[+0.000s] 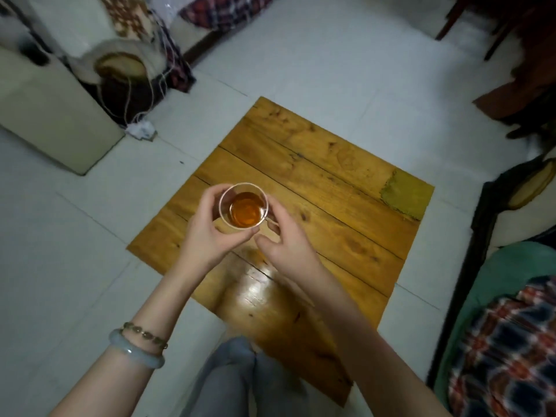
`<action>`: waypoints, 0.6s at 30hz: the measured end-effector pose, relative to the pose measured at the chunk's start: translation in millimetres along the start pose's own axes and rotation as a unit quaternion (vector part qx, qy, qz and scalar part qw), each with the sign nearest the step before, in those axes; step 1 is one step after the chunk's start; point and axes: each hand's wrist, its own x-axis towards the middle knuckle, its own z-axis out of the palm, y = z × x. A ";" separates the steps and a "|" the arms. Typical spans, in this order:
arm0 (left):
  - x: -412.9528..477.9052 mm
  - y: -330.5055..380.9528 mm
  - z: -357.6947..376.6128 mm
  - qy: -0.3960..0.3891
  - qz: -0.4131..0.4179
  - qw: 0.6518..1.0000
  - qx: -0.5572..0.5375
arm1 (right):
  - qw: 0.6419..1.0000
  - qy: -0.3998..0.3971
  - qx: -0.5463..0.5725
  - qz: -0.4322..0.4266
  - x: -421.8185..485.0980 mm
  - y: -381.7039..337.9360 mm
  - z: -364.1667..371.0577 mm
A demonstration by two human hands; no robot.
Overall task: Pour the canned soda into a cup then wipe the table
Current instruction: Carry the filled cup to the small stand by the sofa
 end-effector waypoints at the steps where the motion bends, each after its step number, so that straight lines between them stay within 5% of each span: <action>1: -5.3 3.3 -15.4 0.018 -0.003 1.000 -0.005 | 1.000 -0.026 -0.002 -0.006 2.1 -12.7 7.4; 18: -144.9 -33.9 -277.5 0.267 -0.120 0.955 -0.053 | 0.928 -0.364 -0.052 -0.060 20.7 -160.6 236.5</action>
